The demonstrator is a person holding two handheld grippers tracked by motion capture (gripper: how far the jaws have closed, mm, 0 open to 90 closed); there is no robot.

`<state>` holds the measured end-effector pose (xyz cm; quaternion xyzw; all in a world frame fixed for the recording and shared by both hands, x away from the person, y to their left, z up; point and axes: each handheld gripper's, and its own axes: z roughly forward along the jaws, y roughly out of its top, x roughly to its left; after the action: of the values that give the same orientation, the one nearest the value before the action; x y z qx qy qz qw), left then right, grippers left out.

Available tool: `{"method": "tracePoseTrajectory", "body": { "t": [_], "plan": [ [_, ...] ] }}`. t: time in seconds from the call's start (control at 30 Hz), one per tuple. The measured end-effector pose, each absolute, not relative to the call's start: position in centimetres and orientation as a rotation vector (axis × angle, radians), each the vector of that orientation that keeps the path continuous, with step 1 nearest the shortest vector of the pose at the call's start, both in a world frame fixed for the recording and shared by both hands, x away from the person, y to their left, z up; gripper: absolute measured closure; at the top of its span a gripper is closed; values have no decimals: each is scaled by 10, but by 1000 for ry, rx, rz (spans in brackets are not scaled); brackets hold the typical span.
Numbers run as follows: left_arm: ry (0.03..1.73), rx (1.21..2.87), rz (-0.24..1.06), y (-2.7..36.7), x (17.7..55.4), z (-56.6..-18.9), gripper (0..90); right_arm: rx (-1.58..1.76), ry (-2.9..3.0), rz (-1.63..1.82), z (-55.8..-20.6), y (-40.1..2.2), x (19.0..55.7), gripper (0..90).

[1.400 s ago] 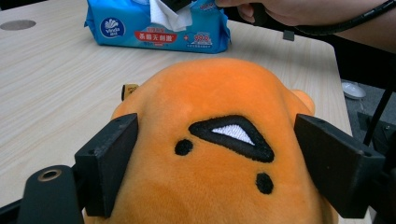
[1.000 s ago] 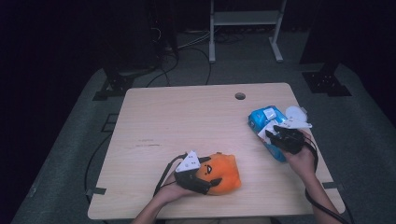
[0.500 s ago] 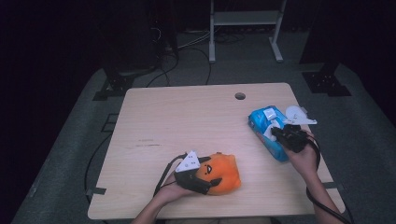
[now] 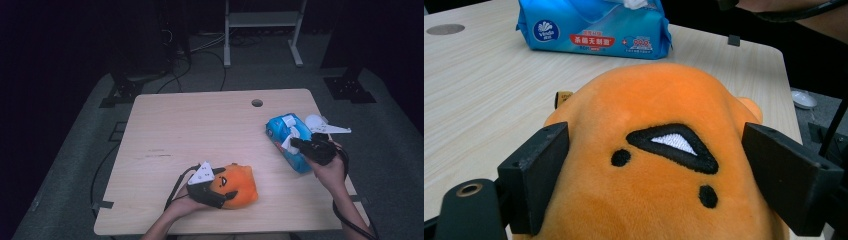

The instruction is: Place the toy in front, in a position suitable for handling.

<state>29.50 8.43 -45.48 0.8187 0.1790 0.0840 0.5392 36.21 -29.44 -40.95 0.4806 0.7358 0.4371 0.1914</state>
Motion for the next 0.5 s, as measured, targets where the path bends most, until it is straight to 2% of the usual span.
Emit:
{"method": "tracePoseTrajectory", "body": {
  "t": [0.4, 0.5],
  "plan": [
    [424, 1950, 205, 84, 295, -455, 133, 1203, 2143, 1320, -388, -281, 325, 854],
    [423, 1948, 205, 84, 295, -455, 132, 1119, 2209, 1331, -385, -269, 305, 853]
  ]
}}
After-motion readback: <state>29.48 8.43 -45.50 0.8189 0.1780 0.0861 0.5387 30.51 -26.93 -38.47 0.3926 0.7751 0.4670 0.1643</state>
